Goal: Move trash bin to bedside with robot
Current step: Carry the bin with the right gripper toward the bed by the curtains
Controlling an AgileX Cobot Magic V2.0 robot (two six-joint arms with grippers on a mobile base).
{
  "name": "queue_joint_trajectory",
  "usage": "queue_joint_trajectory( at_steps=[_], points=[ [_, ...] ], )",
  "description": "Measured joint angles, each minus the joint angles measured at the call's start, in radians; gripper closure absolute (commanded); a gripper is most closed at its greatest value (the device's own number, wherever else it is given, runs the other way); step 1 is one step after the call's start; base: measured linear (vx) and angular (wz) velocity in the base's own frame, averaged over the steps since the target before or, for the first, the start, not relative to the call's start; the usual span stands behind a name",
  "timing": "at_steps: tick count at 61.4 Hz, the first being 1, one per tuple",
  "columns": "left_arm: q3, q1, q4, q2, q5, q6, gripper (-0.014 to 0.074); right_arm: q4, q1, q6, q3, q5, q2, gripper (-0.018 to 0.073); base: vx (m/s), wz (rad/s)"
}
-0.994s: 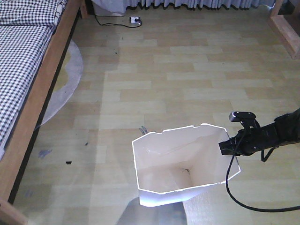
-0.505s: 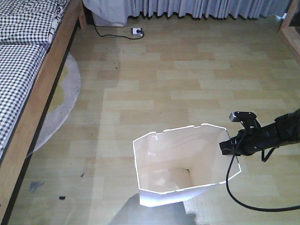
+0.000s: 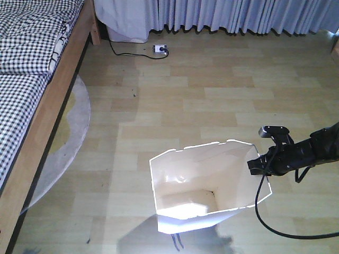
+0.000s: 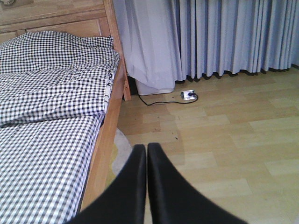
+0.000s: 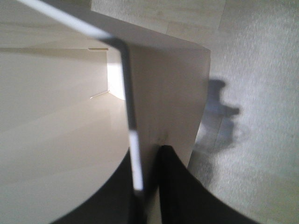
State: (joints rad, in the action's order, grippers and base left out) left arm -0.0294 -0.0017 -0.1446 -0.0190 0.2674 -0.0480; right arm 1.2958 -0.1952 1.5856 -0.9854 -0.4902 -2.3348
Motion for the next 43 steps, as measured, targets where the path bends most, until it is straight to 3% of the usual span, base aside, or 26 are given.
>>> queue_joint_trajectory(
  at_steps=[43],
  points=[
    [0.0, 0.0, 0.0, 0.0, 0.0, 0.0, 0.0602, 0.0, 0.0, 0.0, 0.0, 0.001, 0.0, 0.0566, 0.42, 0.01]
  ],
)
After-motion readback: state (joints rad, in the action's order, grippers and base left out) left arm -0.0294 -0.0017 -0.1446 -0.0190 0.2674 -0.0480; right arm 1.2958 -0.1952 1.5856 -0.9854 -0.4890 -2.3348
